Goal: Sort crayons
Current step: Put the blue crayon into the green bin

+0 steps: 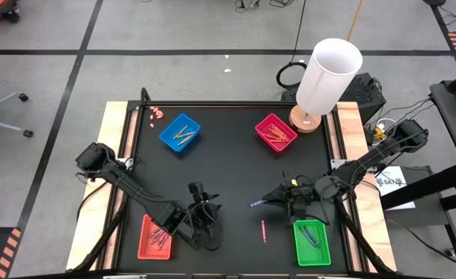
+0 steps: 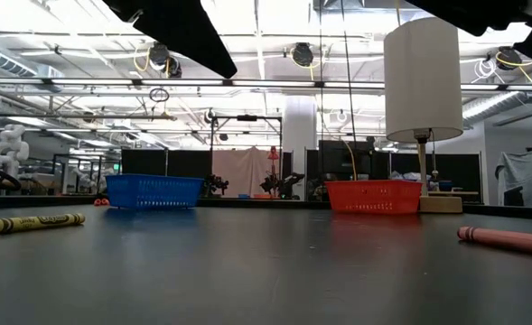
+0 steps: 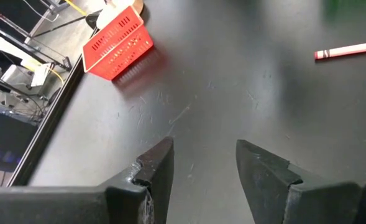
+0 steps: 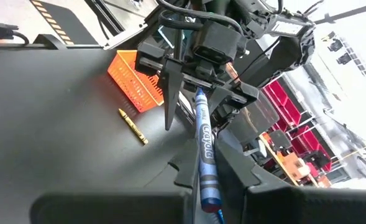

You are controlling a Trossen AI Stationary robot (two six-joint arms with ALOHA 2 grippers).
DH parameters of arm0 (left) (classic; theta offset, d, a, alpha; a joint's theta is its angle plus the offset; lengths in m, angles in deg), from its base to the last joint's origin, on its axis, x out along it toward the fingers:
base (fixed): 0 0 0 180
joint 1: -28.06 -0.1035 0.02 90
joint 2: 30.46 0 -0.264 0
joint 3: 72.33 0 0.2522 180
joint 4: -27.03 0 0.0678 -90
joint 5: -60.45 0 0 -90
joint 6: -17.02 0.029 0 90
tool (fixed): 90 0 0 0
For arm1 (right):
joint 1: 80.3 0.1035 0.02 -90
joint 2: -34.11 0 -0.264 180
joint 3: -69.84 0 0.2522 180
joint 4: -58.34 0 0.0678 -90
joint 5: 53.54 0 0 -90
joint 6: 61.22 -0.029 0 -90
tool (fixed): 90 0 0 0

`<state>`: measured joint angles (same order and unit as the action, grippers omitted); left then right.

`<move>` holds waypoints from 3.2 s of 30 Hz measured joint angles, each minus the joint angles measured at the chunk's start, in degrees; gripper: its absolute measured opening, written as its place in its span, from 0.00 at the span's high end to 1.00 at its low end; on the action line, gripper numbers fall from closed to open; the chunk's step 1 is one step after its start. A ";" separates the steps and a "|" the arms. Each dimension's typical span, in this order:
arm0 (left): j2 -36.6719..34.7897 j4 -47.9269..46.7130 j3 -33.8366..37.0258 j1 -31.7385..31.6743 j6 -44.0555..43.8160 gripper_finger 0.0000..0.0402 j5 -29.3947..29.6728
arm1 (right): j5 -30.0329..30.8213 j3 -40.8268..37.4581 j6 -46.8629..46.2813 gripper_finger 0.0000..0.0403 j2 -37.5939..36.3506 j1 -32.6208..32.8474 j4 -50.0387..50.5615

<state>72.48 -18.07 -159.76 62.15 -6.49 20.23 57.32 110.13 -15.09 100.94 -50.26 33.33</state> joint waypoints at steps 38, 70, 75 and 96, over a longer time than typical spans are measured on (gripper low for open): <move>0.00 0.02 0.00 0.00 -0.09 0.57 -0.07 | -0.17 0.02 -63.39 0.94 0.00 0.00 1.36; 0.00 1.10 0.00 0.00 0.36 0.57 -1.60 | -21.03 12.01 -67.13 0.94 -4.92 5.98 49.01; 0.00 1.11 0.00 0.00 0.35 0.57 -1.60 | -25.67 18.27 -76.64 0.94 -4.92 9.18 63.36; 0.00 1.07 0.00 -0.02 0.37 0.57 -1.60 | -31.54 22.58 -101.21 0.90 3.52 19.25 79.82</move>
<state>72.48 -16.99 -159.76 62.12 -6.12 18.64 25.79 132.70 -116.30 104.46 -31.00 113.15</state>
